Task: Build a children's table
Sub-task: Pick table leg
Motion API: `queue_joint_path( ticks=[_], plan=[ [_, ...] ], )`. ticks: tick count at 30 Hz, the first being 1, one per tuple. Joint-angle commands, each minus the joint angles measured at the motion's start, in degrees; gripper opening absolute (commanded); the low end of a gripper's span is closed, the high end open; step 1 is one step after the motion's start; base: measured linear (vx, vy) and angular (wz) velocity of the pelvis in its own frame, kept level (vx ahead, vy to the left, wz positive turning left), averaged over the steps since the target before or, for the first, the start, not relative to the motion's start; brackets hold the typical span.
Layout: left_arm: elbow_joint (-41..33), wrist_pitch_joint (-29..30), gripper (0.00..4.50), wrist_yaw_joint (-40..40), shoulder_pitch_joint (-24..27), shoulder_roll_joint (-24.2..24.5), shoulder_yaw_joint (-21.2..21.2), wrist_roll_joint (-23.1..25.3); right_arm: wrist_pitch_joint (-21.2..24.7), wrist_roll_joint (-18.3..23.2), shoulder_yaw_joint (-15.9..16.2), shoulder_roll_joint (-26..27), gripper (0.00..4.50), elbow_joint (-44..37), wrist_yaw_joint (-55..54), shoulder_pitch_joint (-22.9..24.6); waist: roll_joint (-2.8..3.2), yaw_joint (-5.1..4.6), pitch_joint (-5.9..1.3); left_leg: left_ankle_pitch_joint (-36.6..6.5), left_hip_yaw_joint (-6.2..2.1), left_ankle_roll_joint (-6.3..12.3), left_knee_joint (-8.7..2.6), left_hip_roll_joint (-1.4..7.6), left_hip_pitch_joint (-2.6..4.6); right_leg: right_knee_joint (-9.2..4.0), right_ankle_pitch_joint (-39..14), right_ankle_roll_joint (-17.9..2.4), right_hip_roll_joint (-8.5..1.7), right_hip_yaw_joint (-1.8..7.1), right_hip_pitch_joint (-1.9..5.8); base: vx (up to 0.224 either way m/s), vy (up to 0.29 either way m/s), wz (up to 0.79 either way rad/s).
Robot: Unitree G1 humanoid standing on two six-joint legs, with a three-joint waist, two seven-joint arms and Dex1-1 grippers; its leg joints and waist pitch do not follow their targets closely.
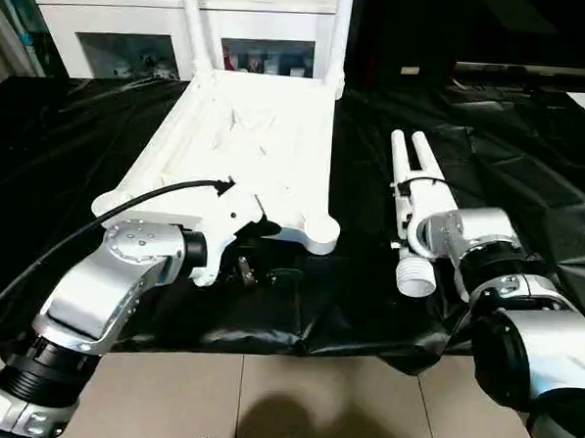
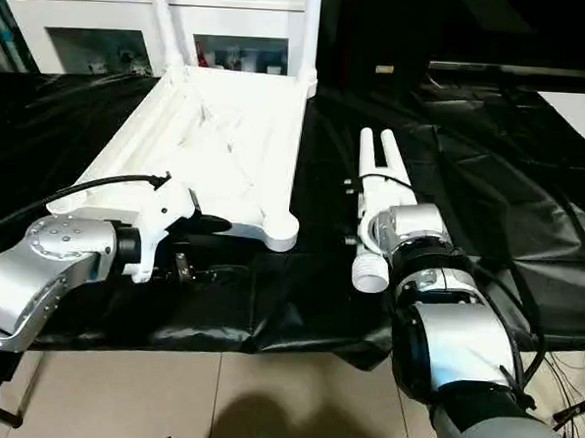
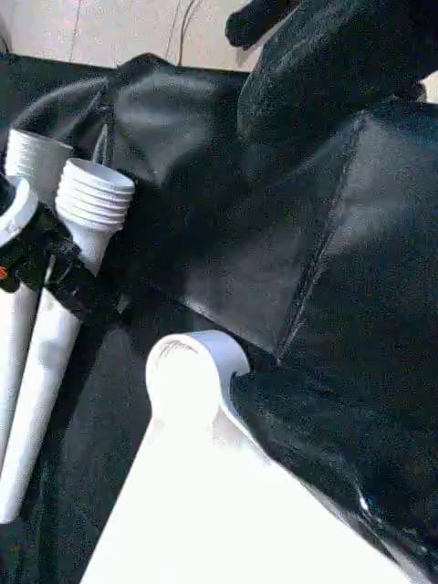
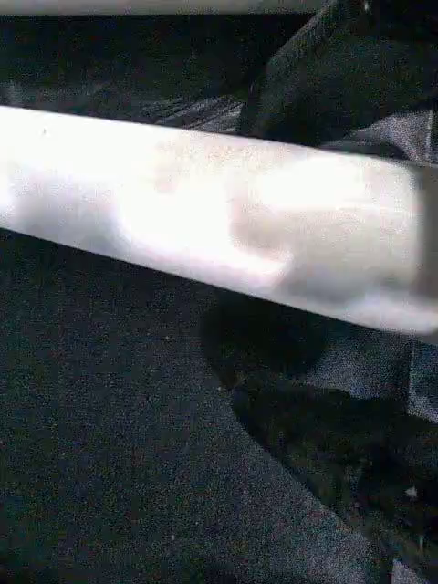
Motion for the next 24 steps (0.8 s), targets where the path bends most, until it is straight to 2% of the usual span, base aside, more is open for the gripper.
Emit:
queue_joint_path(
  ticks=[1, 8, 10, 12, 15, 17, 20, 21, 22, 24],
  plan=[
    [-1.17, 0.5, 4.5, -0.11, -0.84, 0.63, 0.01, -0.32, -0.26, 0.68, -0.64, 0.06, 3.61, 0.73, -0.65, -1.21, -0.58, 0.14, -4.34, -6.71, 0.52, 0.21, -3.35, 0.17, 0.67, -3.16, -4.61, -13.91, -2.25, 1.76, 3.38, 0.0, 0.0, 0.0],
    [-1.12, 0.39, 4.5, -0.09, -1.01, 0.46, -0.17, -0.26, -0.82, 1.19, -1.38, -0.01, 2.97, 2.11, -0.74, -1.21, -0.76, 0.16, -4.35, -7.01, 0.53, 0.12, -3.35, 0.17, 0.65, -3.22, -5.3, -13.6, -2.27, 1.76, 3.39, 0.0, 0.0, 0.0],
    [-1.22, 0.41, 4.5, -0.02, -0.99, 0.4, -0.18, -0.26, -1.13, 1.39, -1.64, -0.01, 2.97, 2.48, -1.06, -1.15, -0.79, 0.19, -4.38, -6.89, 0.53, 0.16, -3.33, 0.16, 0.63, -3.16, -5.17, -13.68, -2.31, 1.77, 3.42, 0.0, 0.0, 0.0],
    [-1.31, 0.4, 4.5, 0.04, -0.95, 0.36, -0.19, -0.25, -1.36, 1.63, -1.95, -0.01, 2.65, 2.71, -1.4, -1.09, -0.74, 0.18, -4.34, -7.07, 0.53, 0.13, -3.35, 0.16, 0.66, -3.2, -5.36, -13.71, -2.29, 1.75, 3.35, 0.0, 0.0, 0.0],
    [-1.01, -0.03, 4.5, 0.5, -1.04, -0.34, -0.41, -0.24, -2.39, 2.08, -2.59, -0.22, 2.53, 3.52, -2.11, -1.0, -0.81, 0.18, -4.35, -7.0, 0.56, 0.15, -3.32, 0.16, 0.63, -3.2, -5.31, -13.65, -2.31, 1.79, 3.37, 0.0, 0.0, 0.0],
    [-0.1, -1.65, 4.5, 1.41, -1.23, -1.64, -0.18, -0.09, -2.92, 2.37, -3.06, -0.34, 2.23, 3.73, -2.77, -0.92, -0.7, 0.18, -4.43, -6.81, 0.54, 0.24, -3.28, 0.15, 0.65, -3.14, -4.8, -13.72, -2.29, 1.74, 3.38, 0.0, 0.0, 0.0],
    [0.72, -3.04, 4.5, 2.62, -1.49, -2.61, 0.08, 0.43, -3.21, 2.61, -3.42, -0.35, 2.18, 3.73, -3.22, -0.87, -0.8, 0.22, -4.44, -6.99, 0.56, 0.31, -3.24, 0.12, 0.63, -3.21, -4.55, -13.77, -2.26, 1.76, 3.42, 0.0, 0.0, 0.0],
    [1.82, -4.48, 4.5, 3.98, -1.85, -3.94, 0.57, 0.71, -3.49, 2.88, -3.71, -0.41, 2.13, 3.77, -3.6, -0.82, -0.67, 0.21, -4.44, -7.01, 0.53, 0.36, -3.25, 0.1, 0.56, -3.17, -4.69, -13.72, -2.27, 1.74, 3.48, 0.0, 0.0, 0.0],
    [1.82, -4.48, 4.5, 3.98, -1.85, -3.94, 0.57, 0.71, -3.49, 2.88, -3.71, -0.41, 1.95, 3.77, -3.6, -0.82, -0.76, 0.13, -4.43, -7.03, 0.56, 0.4, -3.25, 0.09, 0.55, -3.25, -4.59, -13.64, -2.21, 1.75, 3.48, 0.0, 0.0, 0.0],
    [4.27, -7.06, 4.5, 7.56, -2.8, -6.8, 1.94, 1.36, -3.71, 3.27, -4.11, -0.5, 1.87, 3.65, -3.93, -0.7, -0.76, 0.22, -4.5, -7.02, 0.57, 0.39, -3.18, 0.1, 0.63, -3.29, -4.26, -13.65, -2.24, 1.77, 3.51, 0.0, 0.0, 0.0]
  ],
)
